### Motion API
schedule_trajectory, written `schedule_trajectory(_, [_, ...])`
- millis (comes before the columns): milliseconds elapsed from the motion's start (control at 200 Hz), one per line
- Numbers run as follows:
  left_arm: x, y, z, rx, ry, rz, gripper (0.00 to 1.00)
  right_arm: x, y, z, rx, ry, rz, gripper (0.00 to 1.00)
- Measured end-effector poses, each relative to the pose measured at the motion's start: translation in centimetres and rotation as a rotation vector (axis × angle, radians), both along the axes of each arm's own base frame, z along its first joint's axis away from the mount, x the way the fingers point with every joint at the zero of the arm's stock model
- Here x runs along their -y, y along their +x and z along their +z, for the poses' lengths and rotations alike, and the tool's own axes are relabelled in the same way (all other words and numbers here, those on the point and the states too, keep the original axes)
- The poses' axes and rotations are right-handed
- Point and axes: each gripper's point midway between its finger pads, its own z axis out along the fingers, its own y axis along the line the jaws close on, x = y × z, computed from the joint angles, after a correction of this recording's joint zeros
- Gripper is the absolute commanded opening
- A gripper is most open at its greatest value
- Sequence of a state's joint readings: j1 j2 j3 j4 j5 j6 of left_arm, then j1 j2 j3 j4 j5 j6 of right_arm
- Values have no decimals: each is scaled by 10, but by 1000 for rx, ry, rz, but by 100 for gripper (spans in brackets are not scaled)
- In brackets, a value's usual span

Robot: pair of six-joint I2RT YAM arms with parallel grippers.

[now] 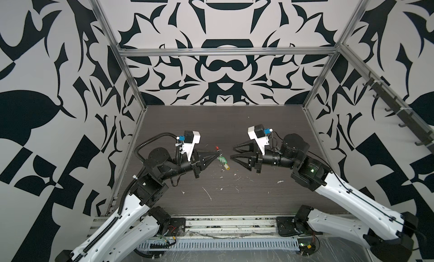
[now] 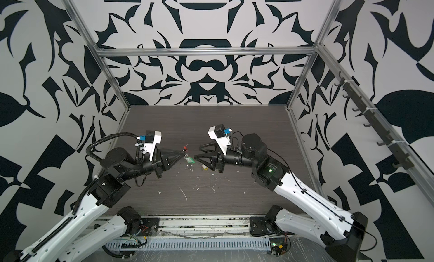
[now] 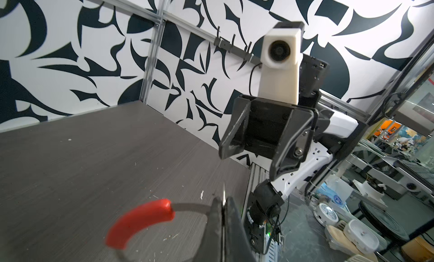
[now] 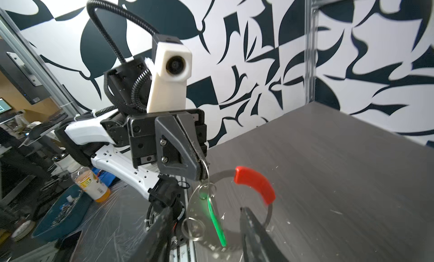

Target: Remove the keys from the keyring

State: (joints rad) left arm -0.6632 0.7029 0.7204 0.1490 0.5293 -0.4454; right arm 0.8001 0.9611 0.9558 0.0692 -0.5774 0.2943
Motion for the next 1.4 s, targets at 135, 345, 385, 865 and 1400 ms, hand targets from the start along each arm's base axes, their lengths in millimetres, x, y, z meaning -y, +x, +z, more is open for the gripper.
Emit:
schedule_trajectory(135, [1,6,6,12,-58,20,0,-4,7,12,-1,76,-16,50])
schedule_trajectory(345, [3,10,23,34,-138,18,0,-16,14,16,-24,131,-8,48])
schedule_trajectory(385, [3,10,25,39,-150,17,0,-18,15,16,-28,135,-4,46])
schedule_trajectory(865, [5,11,32,48,-191,18,0,-29,16,17,-58,164,20,14])
schedule_trajectory(1400, [6,11,26,25,-171,16,40,-31,12,10,-76,104,35,0])
